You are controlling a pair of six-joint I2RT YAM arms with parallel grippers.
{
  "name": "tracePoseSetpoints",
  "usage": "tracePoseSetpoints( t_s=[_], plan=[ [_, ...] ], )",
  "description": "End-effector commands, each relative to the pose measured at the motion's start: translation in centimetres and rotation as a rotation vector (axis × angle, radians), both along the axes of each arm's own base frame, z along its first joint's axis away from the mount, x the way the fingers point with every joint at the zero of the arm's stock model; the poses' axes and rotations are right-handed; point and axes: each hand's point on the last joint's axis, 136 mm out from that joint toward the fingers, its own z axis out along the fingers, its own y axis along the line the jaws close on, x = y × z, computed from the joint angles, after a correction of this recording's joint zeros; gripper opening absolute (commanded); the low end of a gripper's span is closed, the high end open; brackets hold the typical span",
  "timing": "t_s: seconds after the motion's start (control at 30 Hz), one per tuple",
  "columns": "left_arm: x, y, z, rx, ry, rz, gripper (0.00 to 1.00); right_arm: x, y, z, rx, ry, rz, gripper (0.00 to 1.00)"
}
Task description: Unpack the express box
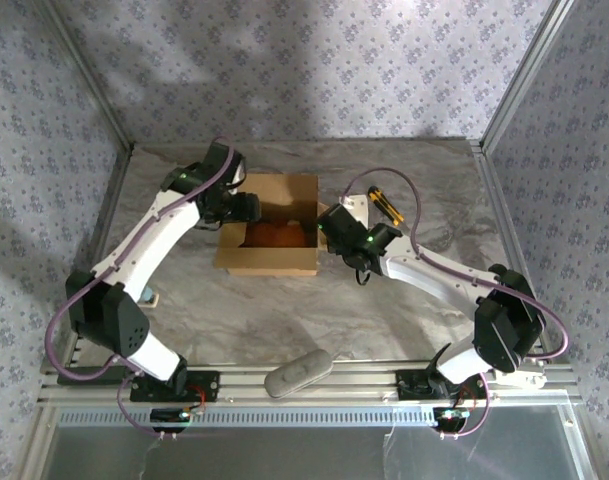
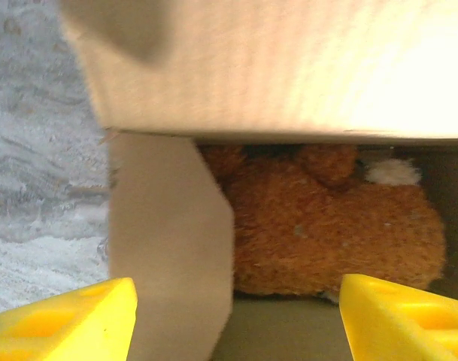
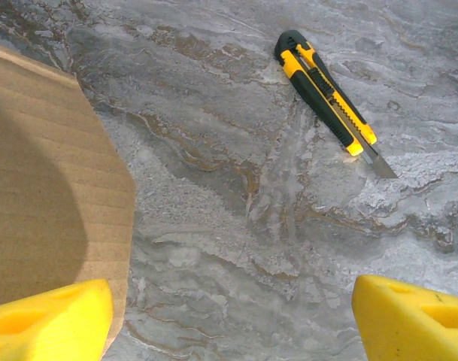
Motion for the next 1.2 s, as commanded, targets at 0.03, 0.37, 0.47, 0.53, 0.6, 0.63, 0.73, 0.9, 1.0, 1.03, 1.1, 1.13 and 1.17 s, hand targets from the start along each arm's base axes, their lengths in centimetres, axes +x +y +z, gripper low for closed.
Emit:
tracePoseSetpoints(
  t_s=[0.03, 0.37, 0.47, 0.53, 0.6, 0.63, 0.73, 0.9, 1.0, 1.03, 1.1, 1.13, 1.17],
  plan=[
    [-0.9, 0.5, -1.5, 0.15, 0.09, -0.013, 0.72, -0.3, 0.6, 0.0, 0.036, 0.0, 0.027, 0.85],
    [-0.4, 1.2, -2.3, 0.483, 0.086, -0.004, 0.72, -0.2, -0.2, 0.6, 0.096, -0.019, 0.023, 0.84],
    [-0.3, 0.8, -2.9, 0.578, 0.09, -0.027, 0.72, -0.1, -0.5, 0.6, 0.118, -0.018, 0.018, 0.84],
    [-0.3, 0.8, -3.1, 0.666, 0.082, -0.032, 0.72, 0.0, -0.7, 0.6, 0.131, -0.017, 0.017, 0.85],
    [-0.3, 0.9, -3.1, 0.749, 0.072, -0.039, 0.72, 0.1, -0.7, 0.5, 0.139, -0.015, 0.018, 0.84],
    [-0.3, 0.9, -3.2, 0.786, 0.07, -0.043, 0.72, 0.1, -0.7, 0.5, 0.142, -0.015, 0.018, 0.85],
    [-0.2, 1.2, -3.2, 0.871, 0.052, -0.031, 0.72, 0.2, -0.7, 0.4, 0.147, -0.016, 0.02, 0.84],
    [-0.3, 1.8, -3.7, 0.941, 0.04, -0.018, 0.73, 0.3, -0.3, 0.3, 0.156, -0.006, 0.037, 0.84],
    [-0.2, 2.2, -3.6, 0.971, 0.023, -0.005, 0.73, 0.4, -0.2, 0.3, 0.161, -0.005, 0.042, 0.84],
    [-0.1, 2.4, -3.5, 0.985, 0.016, -0.001, 0.73, 0.4, -0.2, 0.4, 0.162, -0.006, 0.041, 0.84],
    [0.0, 2.6, -3.3, 1.003, 0.003, 0.005, 0.73, 0.5, -0.1, 0.5, 0.164, -0.008, 0.044, 0.84],
    [0.0, 2.7, -3.2, 1.01, 0.0, 0.007, 0.73, 0.5, -0.1, 0.5, 0.165, -0.006, 0.045, 0.85],
    [0.0, 2.8, -3.0, 1.015, -0.006, 0.01, 0.73, 0.5, 0.0, 0.5, 0.165, -0.007, 0.046, 0.84]
  ],
)
